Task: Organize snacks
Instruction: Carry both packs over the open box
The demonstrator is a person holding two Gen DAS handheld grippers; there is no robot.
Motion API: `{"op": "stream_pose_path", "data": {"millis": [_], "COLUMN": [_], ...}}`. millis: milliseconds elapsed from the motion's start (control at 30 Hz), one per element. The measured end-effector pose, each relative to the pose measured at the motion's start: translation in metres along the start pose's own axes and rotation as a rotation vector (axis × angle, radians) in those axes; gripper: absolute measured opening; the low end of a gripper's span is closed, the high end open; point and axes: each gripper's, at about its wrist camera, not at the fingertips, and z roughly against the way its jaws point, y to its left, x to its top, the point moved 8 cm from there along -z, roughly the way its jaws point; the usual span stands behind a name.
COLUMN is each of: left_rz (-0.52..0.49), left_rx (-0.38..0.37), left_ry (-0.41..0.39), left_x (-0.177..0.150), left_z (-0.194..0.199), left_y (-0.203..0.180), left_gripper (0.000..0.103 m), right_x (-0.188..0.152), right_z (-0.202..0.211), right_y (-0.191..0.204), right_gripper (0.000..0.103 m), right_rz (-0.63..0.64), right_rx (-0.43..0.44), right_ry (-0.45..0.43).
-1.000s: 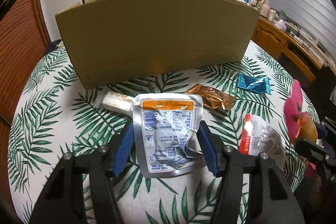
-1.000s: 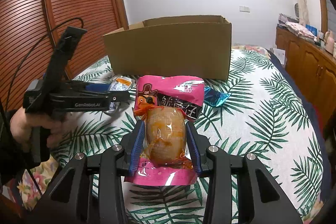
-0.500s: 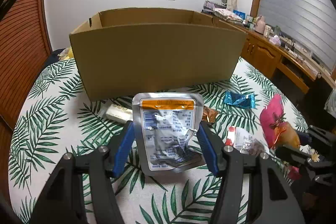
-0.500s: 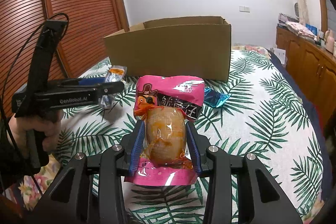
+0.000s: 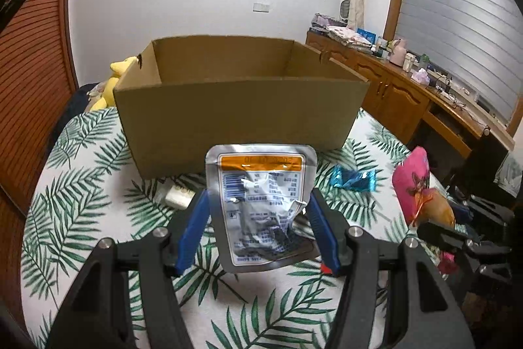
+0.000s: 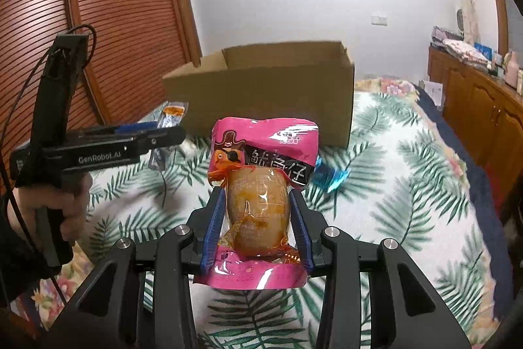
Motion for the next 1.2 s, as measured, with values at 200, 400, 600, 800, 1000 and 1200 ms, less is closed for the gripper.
{"op": "stream_pose_path", "data": {"millis": [200, 400, 600, 800, 1000, 1200], "left_rz": [-0.002, -0.03, -0.033, -0.039, -0.05, -0.05], "left_rx": [-0.019, -0.029, -0.042, -0.065, -0.096, -0.104], "left_ry": [-0.034, -0.065, -0.085, -0.11, -0.123, -0.109], "left_x": [0.032, 0.062, 0.073, 0.088, 0.113, 0.132], "left_z": [0.026, 0.047, 0.055, 0.053, 0.03, -0.002], "left_y": [-0.003, -0.006, -0.009, -0.011, -0.012, 0.002], "left_gripper": [0.059, 0.059, 0.059, 0.059, 0.059, 0.059], "right_x": [0.046, 0.085, 0.107, 0.115, 0.124, 0.14], "right_z": [0.019, 0.034, 0.036, 0.031, 0.012, -0.017], "right_y": [-0.005, -0.009, -0.008, -0.009, -0.015, -0.019], "right_gripper": [0.039, 0.039, 0.039, 0.039, 0.039, 0.039], "right_rz": [0.006, 0.037, 0.057, 0.053, 0.067, 0.072], "right_rx": [0.011, 0.003, -0.001, 0.0, -0.029, -0.028], "right_ry": [-0.035, -0.072, -0.109, -0.114, -0.1, -0.08]}}
